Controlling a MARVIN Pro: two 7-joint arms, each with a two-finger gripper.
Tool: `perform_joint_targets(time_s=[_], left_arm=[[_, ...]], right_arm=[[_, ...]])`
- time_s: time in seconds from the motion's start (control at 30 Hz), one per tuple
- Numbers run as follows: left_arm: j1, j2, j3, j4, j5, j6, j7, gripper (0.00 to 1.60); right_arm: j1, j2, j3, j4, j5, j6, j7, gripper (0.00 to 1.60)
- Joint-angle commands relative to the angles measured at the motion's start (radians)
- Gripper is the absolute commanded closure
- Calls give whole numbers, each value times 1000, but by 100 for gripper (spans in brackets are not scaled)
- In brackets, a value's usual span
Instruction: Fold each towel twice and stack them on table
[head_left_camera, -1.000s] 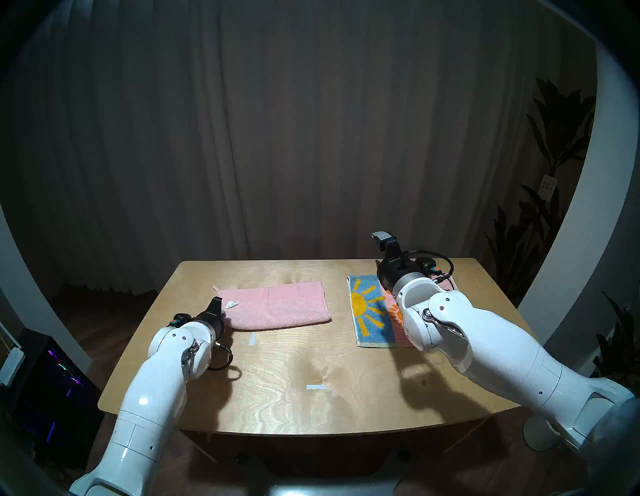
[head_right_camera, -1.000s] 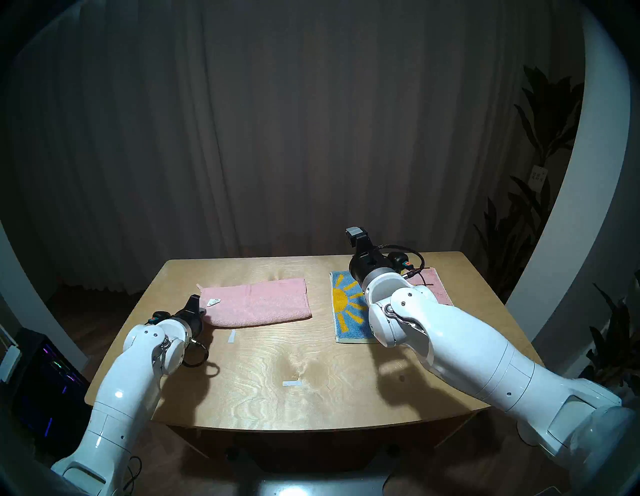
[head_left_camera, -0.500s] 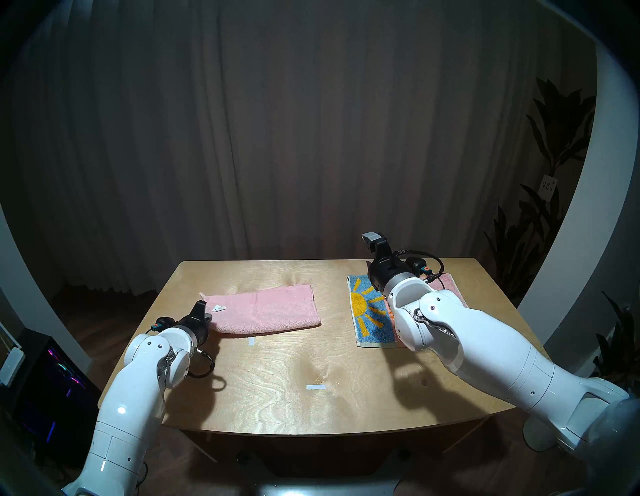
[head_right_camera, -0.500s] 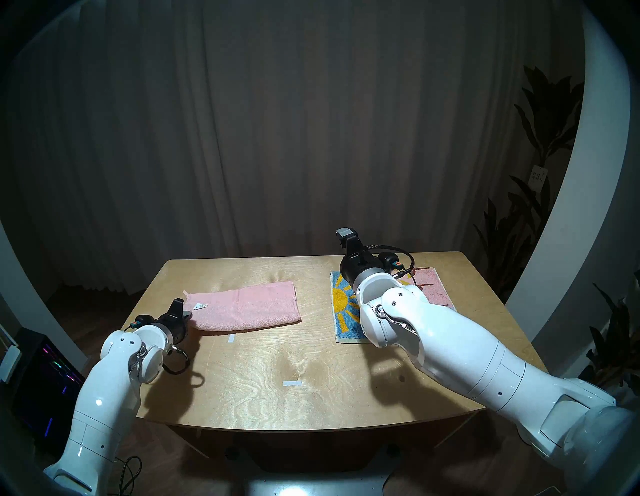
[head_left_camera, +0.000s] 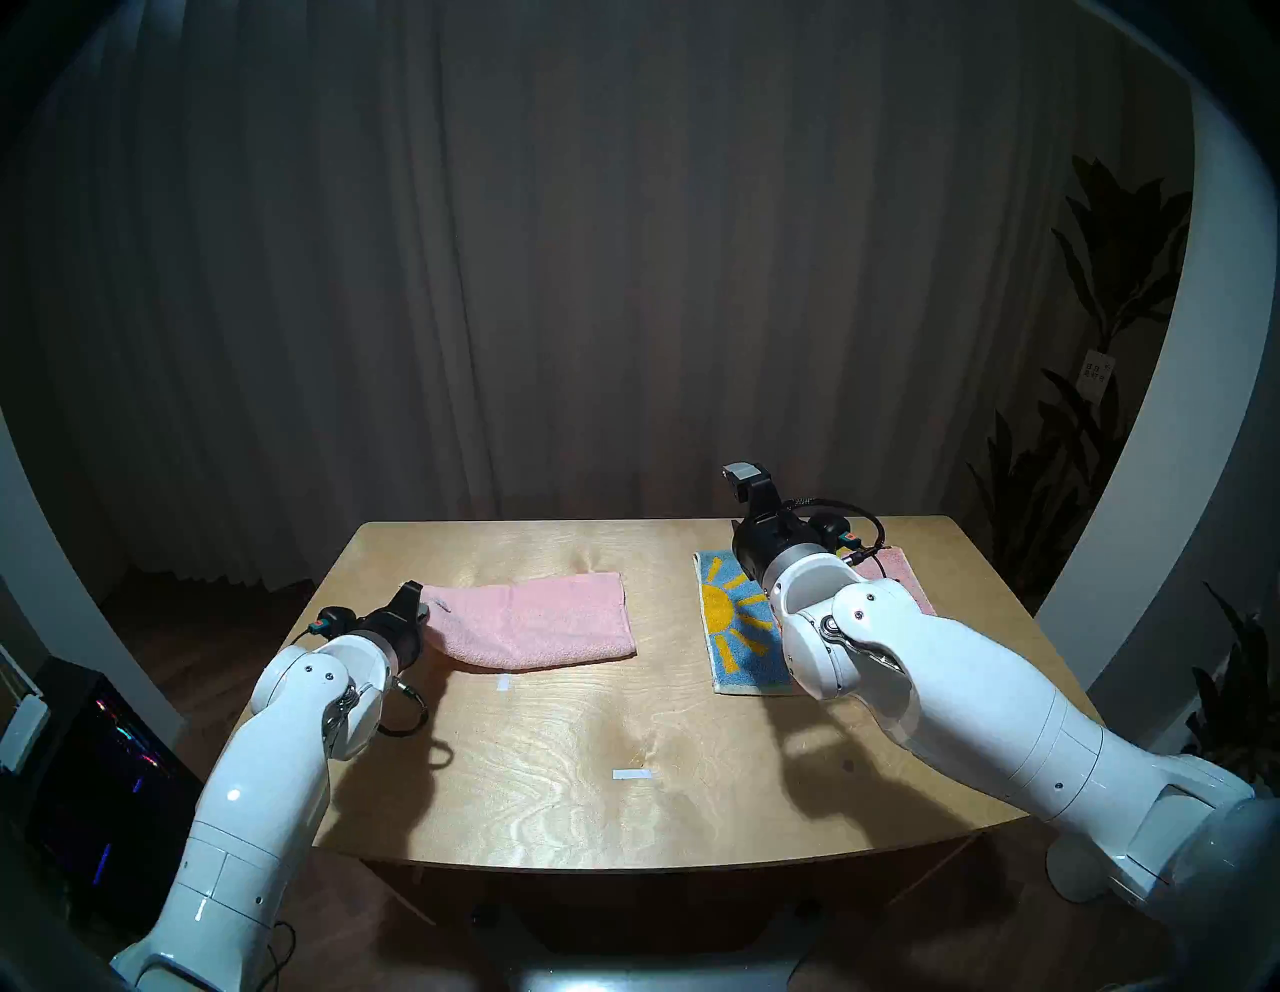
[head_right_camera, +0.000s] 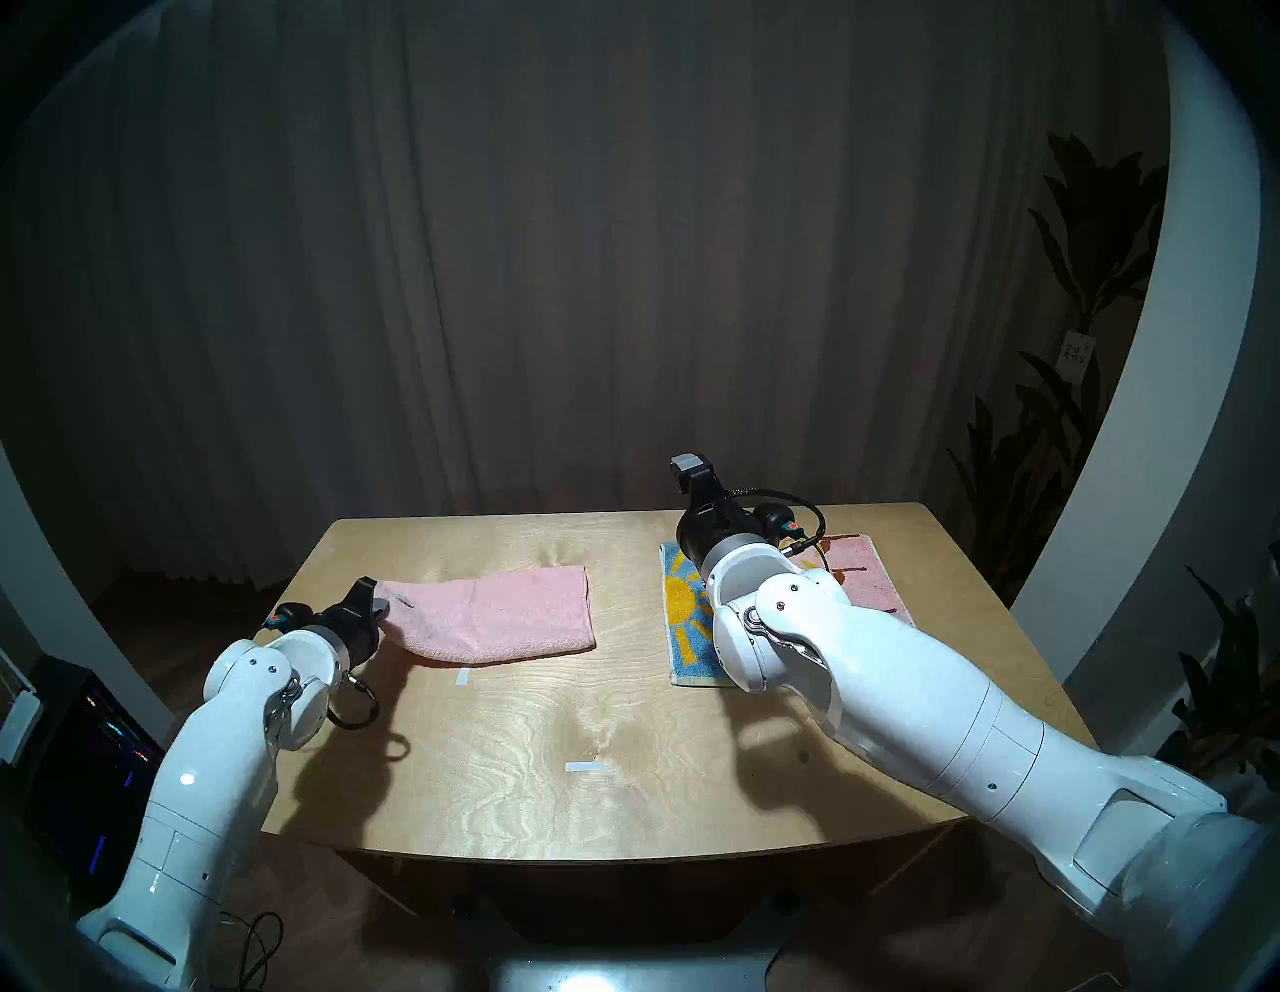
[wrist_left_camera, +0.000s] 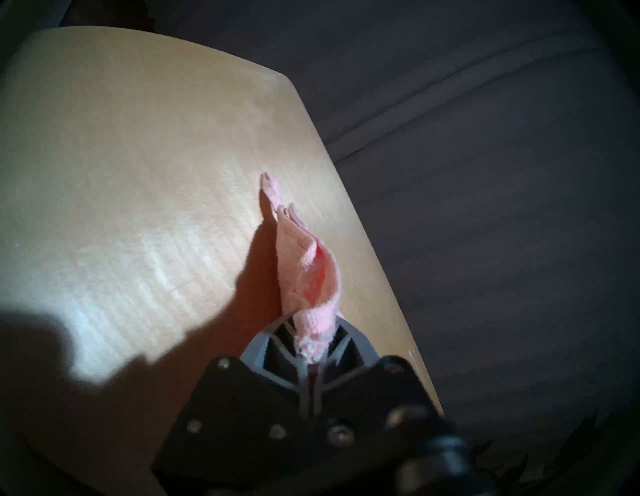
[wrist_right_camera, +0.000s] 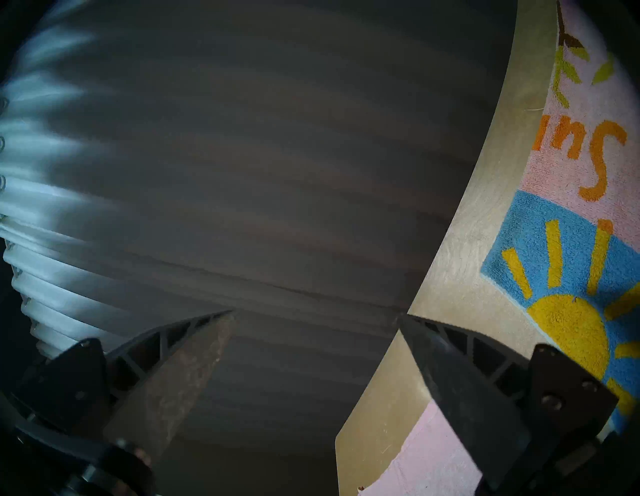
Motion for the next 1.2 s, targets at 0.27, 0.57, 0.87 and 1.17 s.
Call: perform_joint_targets(time_s=[0.27,0.57,0.87,1.17], left_arm=[[-74,-15,124,-86,122,-30,-41,160],[-132,-38,234,-40,205,-28,-49,160],[-178,-60,348,27,277,-7,-68,160],[-188,-72,400,40,319,-11,-82,160]], right_arm=[[-26,55,38,-29,12,-36,10,0],[-56,88,65,-40,36,-52,25,0],[-80,117,87,-47,60,-64,42,0],[-88,127,95,-39,78,-60,58,0]])
